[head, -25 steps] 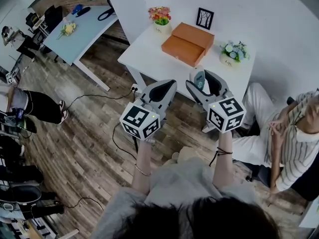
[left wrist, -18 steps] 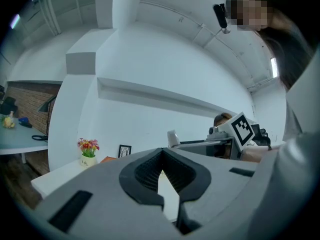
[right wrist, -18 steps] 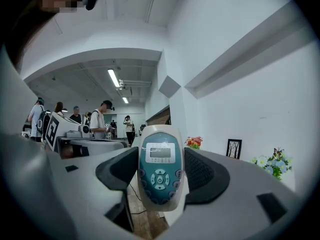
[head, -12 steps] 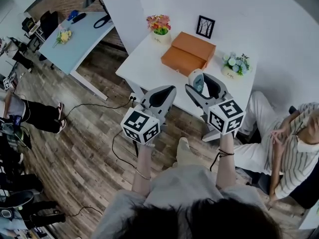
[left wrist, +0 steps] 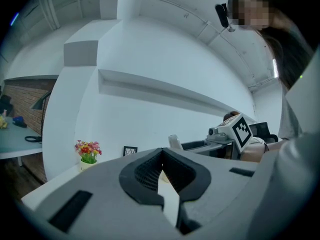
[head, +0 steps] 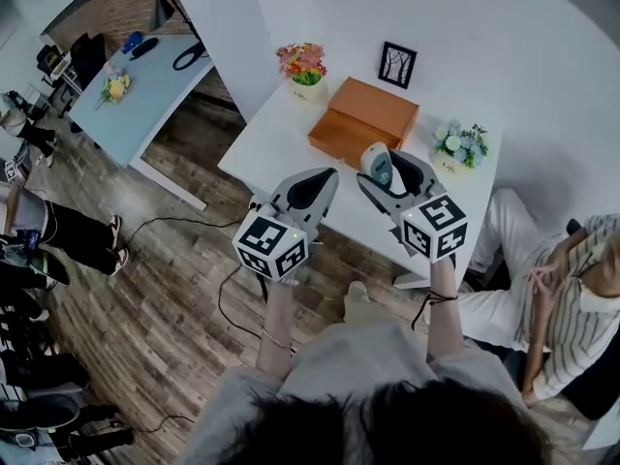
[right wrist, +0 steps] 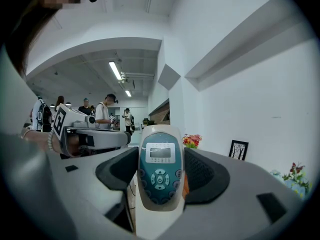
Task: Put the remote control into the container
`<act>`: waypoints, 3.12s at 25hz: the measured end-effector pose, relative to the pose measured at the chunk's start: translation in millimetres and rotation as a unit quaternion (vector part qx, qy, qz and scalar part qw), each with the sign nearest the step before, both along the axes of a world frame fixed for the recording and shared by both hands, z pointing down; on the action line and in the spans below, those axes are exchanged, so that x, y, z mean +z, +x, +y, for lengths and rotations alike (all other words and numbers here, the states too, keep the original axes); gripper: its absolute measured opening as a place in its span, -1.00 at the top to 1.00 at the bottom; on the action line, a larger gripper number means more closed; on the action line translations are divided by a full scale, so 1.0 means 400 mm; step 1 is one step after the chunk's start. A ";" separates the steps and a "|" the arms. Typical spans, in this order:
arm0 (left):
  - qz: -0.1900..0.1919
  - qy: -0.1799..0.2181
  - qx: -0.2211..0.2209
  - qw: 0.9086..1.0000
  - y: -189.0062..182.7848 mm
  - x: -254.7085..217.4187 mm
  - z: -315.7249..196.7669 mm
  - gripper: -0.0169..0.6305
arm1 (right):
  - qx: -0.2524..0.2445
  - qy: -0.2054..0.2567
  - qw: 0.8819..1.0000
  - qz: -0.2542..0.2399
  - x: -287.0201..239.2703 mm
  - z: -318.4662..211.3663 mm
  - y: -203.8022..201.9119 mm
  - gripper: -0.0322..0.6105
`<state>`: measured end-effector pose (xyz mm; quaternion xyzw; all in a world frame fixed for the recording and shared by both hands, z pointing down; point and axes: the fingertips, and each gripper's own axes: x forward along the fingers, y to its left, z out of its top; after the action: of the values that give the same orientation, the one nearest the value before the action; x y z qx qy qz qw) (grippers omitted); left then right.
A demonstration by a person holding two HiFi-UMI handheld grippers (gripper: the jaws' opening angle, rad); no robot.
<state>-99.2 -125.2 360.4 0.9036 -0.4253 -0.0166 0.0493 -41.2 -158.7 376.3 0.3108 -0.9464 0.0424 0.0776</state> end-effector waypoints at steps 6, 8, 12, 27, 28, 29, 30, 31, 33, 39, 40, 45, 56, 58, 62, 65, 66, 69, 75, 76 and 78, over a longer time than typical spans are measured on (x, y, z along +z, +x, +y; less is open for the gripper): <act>-0.015 -0.012 0.002 1.000 0.003 0.008 -0.073 0.94 | -0.001 -0.005 1.000 -0.007 -0.005 -0.080 0.009 0.02; -0.019 -0.015 0.001 1.000 0.004 0.014 -0.098 0.94 | 0.000 -0.005 1.000 -0.008 -0.003 -0.107 0.012 0.02; -0.020 -0.018 -0.003 1.000 -0.001 0.027 -0.150 0.94 | 0.001 -0.007 1.000 -0.006 0.009 -0.164 0.011 0.02; -0.012 -0.057 0.013 0.998 -0.037 0.091 -0.308 0.94 | 0.015 -0.045 0.999 0.015 0.078 -0.320 -0.032 0.02; -0.014 -0.062 0.016 0.998 -0.039 0.100 -0.318 0.94 | 0.018 -0.048 0.999 0.017 0.085 -0.330 -0.034 0.02; -0.015 -0.066 0.019 0.998 -0.041 0.109 -0.329 0.94 | 0.021 -0.051 0.998 0.019 0.093 -0.341 -0.036 0.02; -0.016 -0.069 0.021 0.997 -0.044 0.117 -0.341 0.94 | 0.023 -0.053 0.998 0.021 0.100 -0.353 -0.040 0.02; -0.016 -0.072 0.024 0.997 -0.047 0.125 -0.353 0.94 | 0.024 -0.055 0.998 0.024 0.107 -0.365 -0.045 0.02; -0.016 -0.079 0.029 0.996 -0.055 0.143 -0.375 0.94 | 0.028 -0.060 0.997 0.033 0.125 -0.386 -0.057 0.02; -0.014 -0.104 0.047 0.993 -0.064 0.203 -0.430 0.94 | 0.033 -0.087 0.994 0.058 0.196 -0.437 -0.078 0.02; -0.014 -0.108 0.049 0.993 -0.066 0.212 -0.438 0.94 | 0.033 -0.092 0.993 0.063 0.208 -0.444 -0.082 0.02; -0.012 -0.126 0.059 0.990 -0.074 0.258 -0.482 0.94 | 0.028 -0.116 0.989 0.088 0.273 -0.478 -0.103 0.02; -0.015 -0.167 0.078 0.983 -0.077 0.340 -0.531 0.94 | 0.018 -0.166 0.976 0.142 0.392 -0.533 -0.141 0.02; -0.014 -0.172 0.079 0.982 -0.077 0.351 -0.535 0.94 | 0.016 -0.176 0.973 0.149 0.413 -0.538 -0.145 0.02; -0.014 -0.182 0.077 0.980 -0.082 0.371 -0.545 0.94 | 0.008 -0.196 0.965 0.174 0.460 -0.544 -0.153 0.02; -0.014 -0.187 0.076 0.979 -0.086 0.384 -0.550 0.94 | 0.001 -0.210 0.958 0.194 0.496 -0.543 -0.162 0.02; -0.014 -0.189 0.075 0.979 -0.088 0.387 -0.552 0.94 | -0.001 -0.216 0.956 0.198 0.507 -0.543 -0.165 0.02; -0.013 -0.194 0.074 0.978 -0.093 0.396 -0.557 0.94 | -0.006 -0.234 0.949 0.211 0.535 -0.543 -0.176 0.02; -0.013 -0.199 0.075 0.977 -0.092 0.406 -0.564 0.94 | -0.017 -0.258 0.934 0.246 0.593 -0.538 -0.184 0.02; -0.013 -0.200 0.075 0.977 -0.092 0.408 -0.566 0.94 | -0.019 -0.258 0.932 0.255 0.602 -0.536 -0.185 0.02; -0.013 -0.201 0.074 0.977 -0.094 0.409 -0.569 0.94 | -0.021 -0.261 0.927 0.270 0.617 -0.535 -0.188 0.02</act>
<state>-136.7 -352.8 523.9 0.9044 -0.3523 0.0842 0.2254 -116.4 -372.7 623.1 0.2596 -0.8515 0.2007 0.4090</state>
